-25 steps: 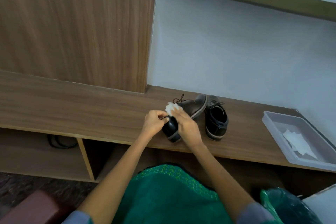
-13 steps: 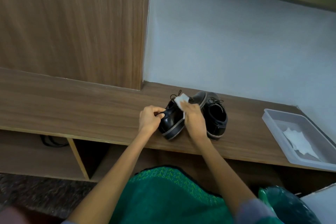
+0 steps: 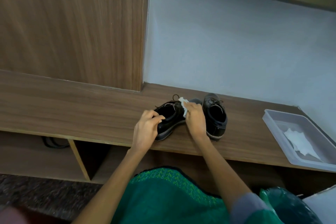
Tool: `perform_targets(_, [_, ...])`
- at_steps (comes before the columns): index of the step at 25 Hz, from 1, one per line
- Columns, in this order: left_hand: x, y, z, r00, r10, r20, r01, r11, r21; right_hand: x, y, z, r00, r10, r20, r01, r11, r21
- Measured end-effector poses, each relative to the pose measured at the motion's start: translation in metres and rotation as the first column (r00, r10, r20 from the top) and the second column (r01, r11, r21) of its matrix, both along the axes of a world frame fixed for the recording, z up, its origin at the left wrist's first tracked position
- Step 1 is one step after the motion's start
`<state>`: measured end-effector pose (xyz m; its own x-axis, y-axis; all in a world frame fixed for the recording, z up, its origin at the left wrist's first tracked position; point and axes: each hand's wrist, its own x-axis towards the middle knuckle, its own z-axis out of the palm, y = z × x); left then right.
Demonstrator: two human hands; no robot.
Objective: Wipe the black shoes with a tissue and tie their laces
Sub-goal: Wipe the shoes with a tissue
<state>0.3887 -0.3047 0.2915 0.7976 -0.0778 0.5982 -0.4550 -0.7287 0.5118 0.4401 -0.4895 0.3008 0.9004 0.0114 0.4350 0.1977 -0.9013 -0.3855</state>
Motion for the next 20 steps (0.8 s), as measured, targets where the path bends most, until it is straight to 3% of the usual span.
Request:
perform_targets(2, [-0.003,-0.004,-0.004,0.999,-0.031,0.044,0.028,0.998,0.056,0.015,-0.018,0.004,0.968,-0.163,-0.19,0.155,0.986,-0.057])
perform_targets(4, [-0.006,-0.005,-0.007,0.998,-0.039,0.045,0.036,0.997,0.07,0.018,-0.018,0.004,0.945,-0.22,-0.24,0.213,0.975,-0.057])
perform_targets(9, [-0.009,0.002,-0.012,0.997,-0.041,0.058,0.035,0.995,0.096,-0.004,0.002,-0.011,0.999,-0.041,-0.026,0.043,0.998,0.051])
perform_targets(14, [-0.013,0.003,-0.011,0.998,-0.038,0.054,0.031,0.992,0.121,0.03,-0.015,0.011,0.942,-0.143,-0.304,0.087,0.978,-0.192])
perform_targets(16, [-0.014,0.003,-0.007,0.998,-0.025,0.05,0.019,0.992,0.124,0.043,-0.012,0.023,0.931,-0.168,-0.324,0.08,0.96,-0.268])
perform_targets(18, [-0.014,0.002,-0.006,0.999,-0.004,0.036,-0.001,0.993,0.12,0.052,-0.008,0.034,0.942,-0.115,-0.315,0.046,0.974,-0.22])
perform_targets(20, [-0.014,0.0,-0.009,0.999,0.008,0.034,-0.011,0.995,0.096,0.051,-0.001,0.034,0.966,0.061,-0.252,-0.095,0.987,-0.129])
